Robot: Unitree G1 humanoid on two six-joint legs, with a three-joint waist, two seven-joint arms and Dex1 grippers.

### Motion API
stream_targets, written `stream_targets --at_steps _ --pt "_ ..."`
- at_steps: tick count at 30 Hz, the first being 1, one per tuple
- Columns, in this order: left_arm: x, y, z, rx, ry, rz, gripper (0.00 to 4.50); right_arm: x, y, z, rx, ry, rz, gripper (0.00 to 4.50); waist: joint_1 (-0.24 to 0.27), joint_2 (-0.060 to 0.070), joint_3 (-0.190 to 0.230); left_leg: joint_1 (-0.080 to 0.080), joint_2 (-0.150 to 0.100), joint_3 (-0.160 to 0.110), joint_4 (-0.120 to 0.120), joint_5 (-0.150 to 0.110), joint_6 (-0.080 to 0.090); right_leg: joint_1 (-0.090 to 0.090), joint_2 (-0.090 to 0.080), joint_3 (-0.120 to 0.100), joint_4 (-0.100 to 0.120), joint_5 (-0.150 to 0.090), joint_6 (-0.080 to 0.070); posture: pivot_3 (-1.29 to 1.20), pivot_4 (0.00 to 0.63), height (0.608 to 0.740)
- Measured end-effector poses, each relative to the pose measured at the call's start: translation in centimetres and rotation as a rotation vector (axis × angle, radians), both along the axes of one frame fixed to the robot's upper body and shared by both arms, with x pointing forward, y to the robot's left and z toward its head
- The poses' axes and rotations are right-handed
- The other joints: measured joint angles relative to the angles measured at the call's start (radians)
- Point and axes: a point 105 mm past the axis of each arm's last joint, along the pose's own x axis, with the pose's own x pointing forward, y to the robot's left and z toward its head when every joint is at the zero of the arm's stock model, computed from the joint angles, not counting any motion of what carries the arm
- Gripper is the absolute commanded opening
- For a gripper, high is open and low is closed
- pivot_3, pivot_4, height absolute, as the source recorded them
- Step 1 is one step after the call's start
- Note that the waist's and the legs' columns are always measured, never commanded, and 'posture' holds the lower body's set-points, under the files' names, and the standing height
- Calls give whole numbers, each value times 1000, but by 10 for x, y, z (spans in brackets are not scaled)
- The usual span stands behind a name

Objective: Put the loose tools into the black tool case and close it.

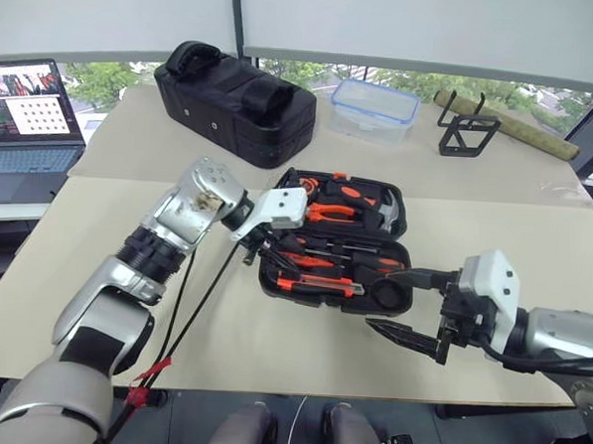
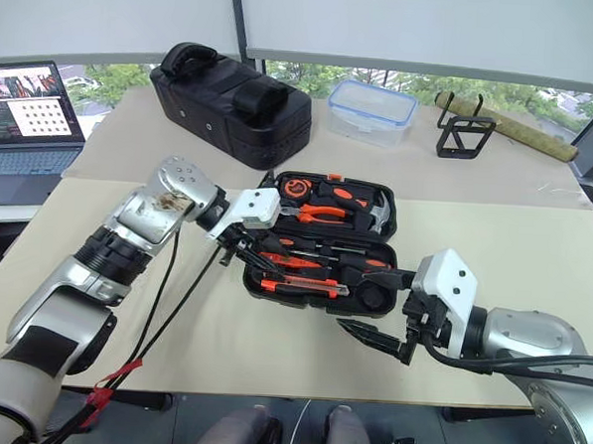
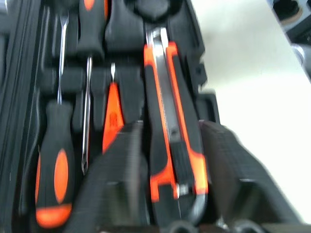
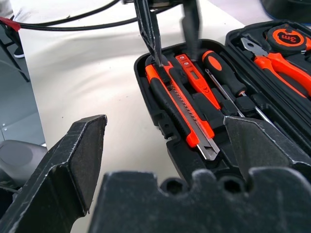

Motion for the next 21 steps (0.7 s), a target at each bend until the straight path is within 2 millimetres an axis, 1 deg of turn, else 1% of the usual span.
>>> stream_targets --at_steps 2,3,6,10,16,18,21 --pt "-1 5 -3 11 6 1 58 0 0 0 0 -1 2 4500 1 0 0 0 0 0 0 0 0 0 0 0 0 0 0 0 150 722" --pt "-2 9 -5 24 10 1 20 0 0 1 0 -2 2 4500 1 0 0 0 0 0 0 0 0 0 0 0 0 0 0 0 150 722" --pt "-4 13 -6 45 8 -18 20 1 1 1 1 -2 4 4500 2 0 0 0 0 0 0 0 0 0 0 0 0 0 0 0 150 722" --pt "-6 25 -12 120 -18 -48 20 2 0 0 3 3 0 4500 -1 0 0 0 0 0 0 0 0 0 0 0 0 0 0 0 150 722" --pt "-3 20 -28 170 -85 -76 20 2 2 -2 3 9 7 4500 4 0 0 0 0 0 1 0 0 1 0 0 0 0 0 0 150 722" --pt "-2 15 -34 178 -114 -83 20 2 2 -2 3 9 6 4500 6 0 0 0 0 0 1 0 0 1 -1 0 0 0 0 0 150 722" --pt "-2 11 -42 184 -107 -90 20 2 2 -2 3 10 5 4500 2 0 0 0 0 0 1 0 0 1 0 0 0 0 0 0 150 722"
